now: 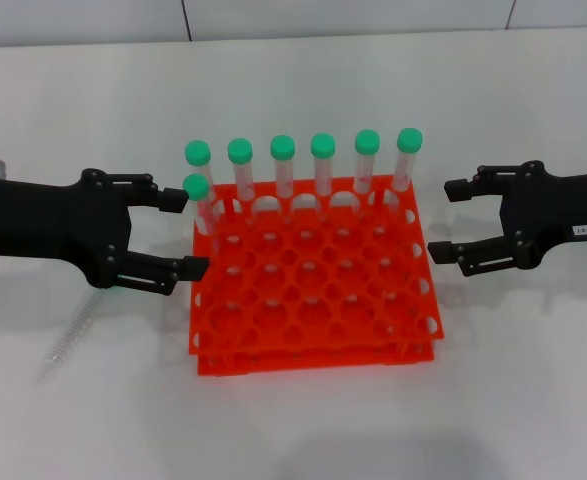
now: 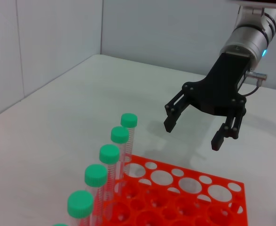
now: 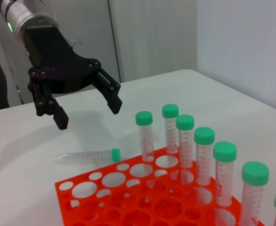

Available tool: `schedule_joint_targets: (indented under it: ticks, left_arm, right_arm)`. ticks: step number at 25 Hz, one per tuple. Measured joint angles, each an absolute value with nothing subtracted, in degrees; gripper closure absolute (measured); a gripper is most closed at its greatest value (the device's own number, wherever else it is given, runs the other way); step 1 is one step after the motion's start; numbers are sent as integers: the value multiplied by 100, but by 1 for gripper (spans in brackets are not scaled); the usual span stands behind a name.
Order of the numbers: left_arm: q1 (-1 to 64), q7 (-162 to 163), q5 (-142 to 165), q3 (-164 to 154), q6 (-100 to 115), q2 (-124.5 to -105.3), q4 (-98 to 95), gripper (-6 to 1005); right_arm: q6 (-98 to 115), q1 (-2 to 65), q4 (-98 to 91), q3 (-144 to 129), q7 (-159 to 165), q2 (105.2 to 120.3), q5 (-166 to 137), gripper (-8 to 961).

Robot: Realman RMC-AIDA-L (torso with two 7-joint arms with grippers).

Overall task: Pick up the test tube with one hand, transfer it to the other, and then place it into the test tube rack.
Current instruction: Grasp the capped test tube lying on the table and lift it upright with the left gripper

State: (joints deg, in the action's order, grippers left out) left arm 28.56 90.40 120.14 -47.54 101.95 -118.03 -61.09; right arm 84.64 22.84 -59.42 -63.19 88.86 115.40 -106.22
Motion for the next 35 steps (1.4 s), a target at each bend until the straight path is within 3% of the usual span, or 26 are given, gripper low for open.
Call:
schedule_joint_targets:
  ticks: [18,31,35]
  left_arm:
    - [2827,9097,12014,-4754,10196,-11797,-6108,155]
    - [2476,9495,12071,-4738,10217,-11697,-6283,169]
    - [2296,9840,12105,-4715,10219,-11584,-6521,173]
  right_arm:
    - [8463,2282,-5933,-6319,8886,11540,-10551,115]
    - [8443,2253,-5774,-6393,8735,11539,-10321,119]
    - [8442,2251,-5774,-6439,8733,11539,-10268,120]
